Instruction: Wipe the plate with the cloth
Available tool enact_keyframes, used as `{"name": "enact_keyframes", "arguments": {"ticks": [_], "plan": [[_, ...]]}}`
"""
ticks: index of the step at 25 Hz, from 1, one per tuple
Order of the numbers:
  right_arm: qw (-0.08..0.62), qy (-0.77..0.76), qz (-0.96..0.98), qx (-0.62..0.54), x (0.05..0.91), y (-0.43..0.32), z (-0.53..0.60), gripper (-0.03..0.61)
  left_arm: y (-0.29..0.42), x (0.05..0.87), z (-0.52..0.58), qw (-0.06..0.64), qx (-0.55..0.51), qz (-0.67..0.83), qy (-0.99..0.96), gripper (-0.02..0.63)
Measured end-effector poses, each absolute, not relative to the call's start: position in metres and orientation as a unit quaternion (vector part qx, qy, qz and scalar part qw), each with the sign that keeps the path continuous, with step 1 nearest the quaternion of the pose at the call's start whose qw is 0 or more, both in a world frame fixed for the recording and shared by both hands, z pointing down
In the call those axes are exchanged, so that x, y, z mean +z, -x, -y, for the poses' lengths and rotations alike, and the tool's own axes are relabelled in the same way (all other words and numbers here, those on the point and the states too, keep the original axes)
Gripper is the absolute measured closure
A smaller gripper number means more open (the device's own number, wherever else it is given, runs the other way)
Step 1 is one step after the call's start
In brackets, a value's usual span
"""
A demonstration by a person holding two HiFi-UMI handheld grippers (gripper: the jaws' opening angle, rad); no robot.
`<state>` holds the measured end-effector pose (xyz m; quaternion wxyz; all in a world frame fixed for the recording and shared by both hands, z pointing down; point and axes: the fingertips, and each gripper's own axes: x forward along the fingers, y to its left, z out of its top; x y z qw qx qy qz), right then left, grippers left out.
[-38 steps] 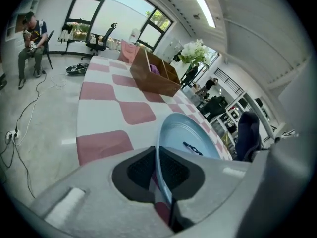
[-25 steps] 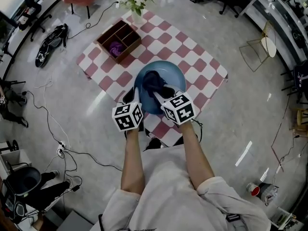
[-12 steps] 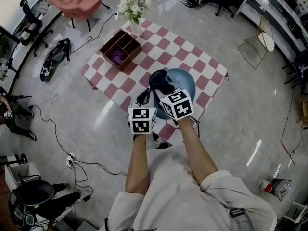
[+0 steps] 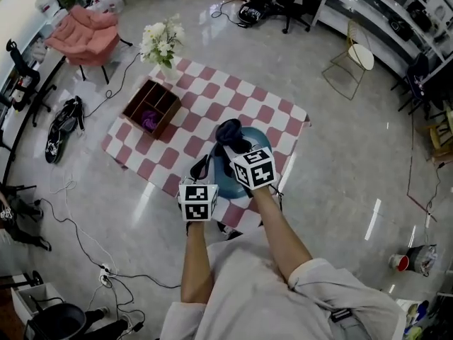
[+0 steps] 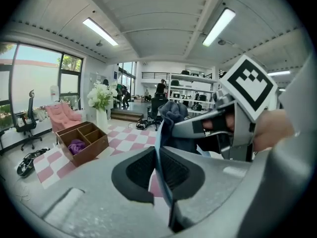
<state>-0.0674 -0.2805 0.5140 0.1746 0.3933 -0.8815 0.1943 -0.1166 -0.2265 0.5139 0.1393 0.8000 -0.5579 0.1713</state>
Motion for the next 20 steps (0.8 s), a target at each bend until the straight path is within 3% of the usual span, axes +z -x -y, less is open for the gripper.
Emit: {"name": "enact_keyframes", "arguments": {"ticks": [20], "plan": [[0.173, -0.468, 0.843, 0.199, 0.519, -0.005, 0.303, 0.483, 0.15, 0.492, 0.229, 0.167, 0.08, 0.584, -0.791, 0.589]]}}
